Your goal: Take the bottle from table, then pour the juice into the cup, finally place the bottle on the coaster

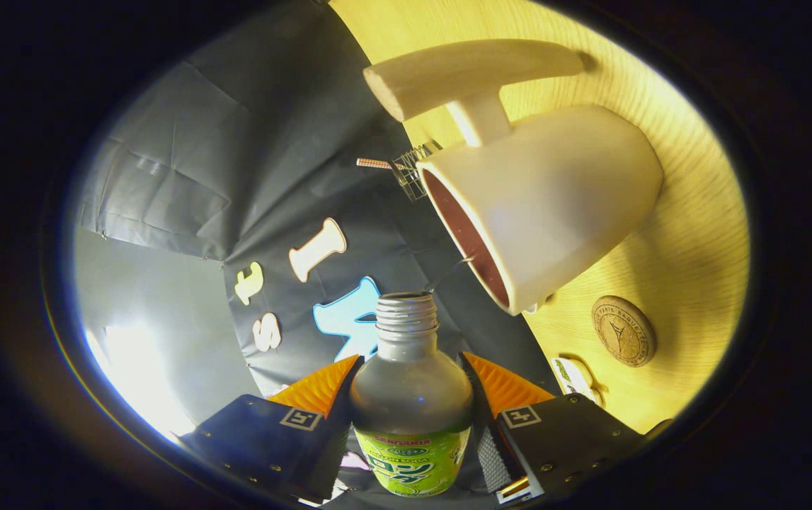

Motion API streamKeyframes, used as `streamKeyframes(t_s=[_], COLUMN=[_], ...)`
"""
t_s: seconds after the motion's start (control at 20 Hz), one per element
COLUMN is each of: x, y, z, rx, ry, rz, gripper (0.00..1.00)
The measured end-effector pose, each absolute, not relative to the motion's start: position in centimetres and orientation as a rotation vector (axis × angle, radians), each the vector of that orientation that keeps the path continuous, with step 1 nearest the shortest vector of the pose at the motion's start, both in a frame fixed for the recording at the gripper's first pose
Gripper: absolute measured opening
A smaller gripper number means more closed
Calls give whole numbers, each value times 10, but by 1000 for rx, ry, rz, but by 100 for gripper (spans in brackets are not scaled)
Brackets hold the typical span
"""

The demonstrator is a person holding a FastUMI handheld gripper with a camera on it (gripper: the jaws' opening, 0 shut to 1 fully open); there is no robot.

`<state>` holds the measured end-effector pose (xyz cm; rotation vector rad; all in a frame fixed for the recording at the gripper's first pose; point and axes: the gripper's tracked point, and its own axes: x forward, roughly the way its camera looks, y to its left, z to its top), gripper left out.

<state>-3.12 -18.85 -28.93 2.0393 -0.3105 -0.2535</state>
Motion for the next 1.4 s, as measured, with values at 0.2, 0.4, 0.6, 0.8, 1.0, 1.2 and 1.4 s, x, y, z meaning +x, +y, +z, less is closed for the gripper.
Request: streamKeyframes(t_s=[0.2, 0.4, 0.6, 0.8, 1.0, 1.2, 1.4], x=[-33, -30, -29, -27, -25, -25, -25], y=[-189, -187, -187, -187, -186, -184, -186], z=[-291, -288, -288, -289, -288, -291, -293], rx=[2033, 2032, 2027, 2016, 2005, 1975, 1941], ry=[-306, -308, -306, -303, -298, -286, -276], rz=[-255, -240, -242, -241, -235, -231, -226], gripper=[76, 76, 76, 76, 76, 76, 76])
